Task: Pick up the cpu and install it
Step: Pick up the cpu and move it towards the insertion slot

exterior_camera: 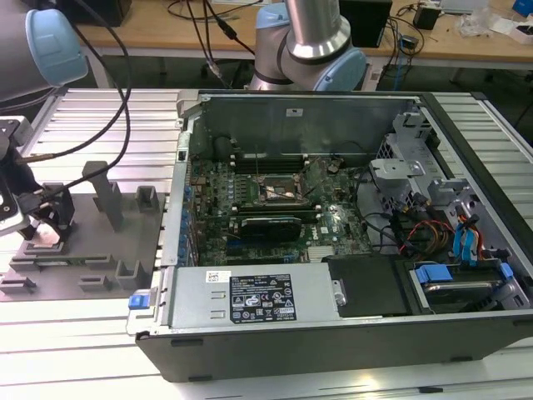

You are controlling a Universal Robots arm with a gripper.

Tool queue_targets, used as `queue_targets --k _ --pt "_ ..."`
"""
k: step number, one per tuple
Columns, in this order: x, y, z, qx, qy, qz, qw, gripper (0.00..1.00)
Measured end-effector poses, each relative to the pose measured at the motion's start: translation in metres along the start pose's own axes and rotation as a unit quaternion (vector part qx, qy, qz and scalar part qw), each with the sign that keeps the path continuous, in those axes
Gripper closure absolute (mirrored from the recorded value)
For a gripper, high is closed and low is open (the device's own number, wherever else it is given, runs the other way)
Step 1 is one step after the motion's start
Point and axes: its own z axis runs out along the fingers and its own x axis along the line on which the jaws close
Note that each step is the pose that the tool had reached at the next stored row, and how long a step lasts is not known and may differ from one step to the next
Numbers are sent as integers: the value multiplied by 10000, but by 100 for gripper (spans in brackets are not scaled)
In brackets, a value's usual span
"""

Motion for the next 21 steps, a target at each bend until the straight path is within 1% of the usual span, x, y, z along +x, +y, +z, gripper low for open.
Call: queue_targets --k 3,14,15,16,21 --pt "1 0 21 -1 -1 0 10000 38" --pt "-2 0 22 0 1 0 10000 38" --pt "-3 0 22 0 1 0 10000 40" --pt "-3 0 22 0 1 1 10000 45" --pt "-4 0 19 0 1 0 10000 45"
